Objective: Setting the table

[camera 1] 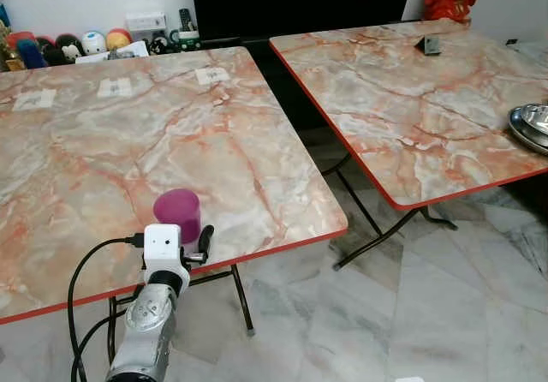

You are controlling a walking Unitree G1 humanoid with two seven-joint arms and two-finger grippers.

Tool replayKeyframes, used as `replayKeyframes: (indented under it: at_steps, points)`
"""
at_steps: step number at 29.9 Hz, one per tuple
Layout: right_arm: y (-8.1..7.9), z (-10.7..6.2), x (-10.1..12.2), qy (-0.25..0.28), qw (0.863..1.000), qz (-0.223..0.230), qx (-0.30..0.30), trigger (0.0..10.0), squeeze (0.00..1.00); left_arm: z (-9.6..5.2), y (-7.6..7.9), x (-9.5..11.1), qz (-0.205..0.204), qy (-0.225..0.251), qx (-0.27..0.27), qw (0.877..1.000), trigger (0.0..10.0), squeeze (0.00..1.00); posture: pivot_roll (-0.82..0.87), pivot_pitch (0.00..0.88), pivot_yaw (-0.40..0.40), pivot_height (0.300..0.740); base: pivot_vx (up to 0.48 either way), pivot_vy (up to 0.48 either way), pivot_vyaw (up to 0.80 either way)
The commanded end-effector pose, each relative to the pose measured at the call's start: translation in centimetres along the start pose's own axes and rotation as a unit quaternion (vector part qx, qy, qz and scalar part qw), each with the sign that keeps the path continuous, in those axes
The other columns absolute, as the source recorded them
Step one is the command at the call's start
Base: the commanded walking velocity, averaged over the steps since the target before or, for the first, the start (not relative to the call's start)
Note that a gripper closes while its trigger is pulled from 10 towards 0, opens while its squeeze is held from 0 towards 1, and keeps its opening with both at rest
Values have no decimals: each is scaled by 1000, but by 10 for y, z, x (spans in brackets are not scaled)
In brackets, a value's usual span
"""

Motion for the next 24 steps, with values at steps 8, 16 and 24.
replayKeyframes:
  at_steps: [8, 16, 24]
  points:
    - [2, -1, -5, -8, 1000, -3, -2, 10000, 0, 4, 0, 1, 5, 3, 16, 1000, 10000, 0, 5, 84, -29, 740, 0, 0, 0]
    - [3, -1, -5, -8, 1000, -4, -3, 10000, 0, 4, 3, -2, 4, 2, 18, 1000, 0, 0, 3, 81, -32, 740, 0, 0, 0]
    - [3, -1, -5, -8, 1000, -5, -3, 10000, 0, 4, 3, -3, 2, 4, 23, 1000, 0, 0, 4, 81, -32, 740, 0, 0, 0]
Point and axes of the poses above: a point about 5 cm out from each wrist's last joint towards the gripper, its own z axis pointing out of the wrist towards the gripper, its own x axis along the axis of the wrist's last joint, y = z × x, the point moved 4 cm from there along z, pointing out of the wrist towards the gripper, and after that the axes turned 13 degrees about z, right-handed, at the moved point
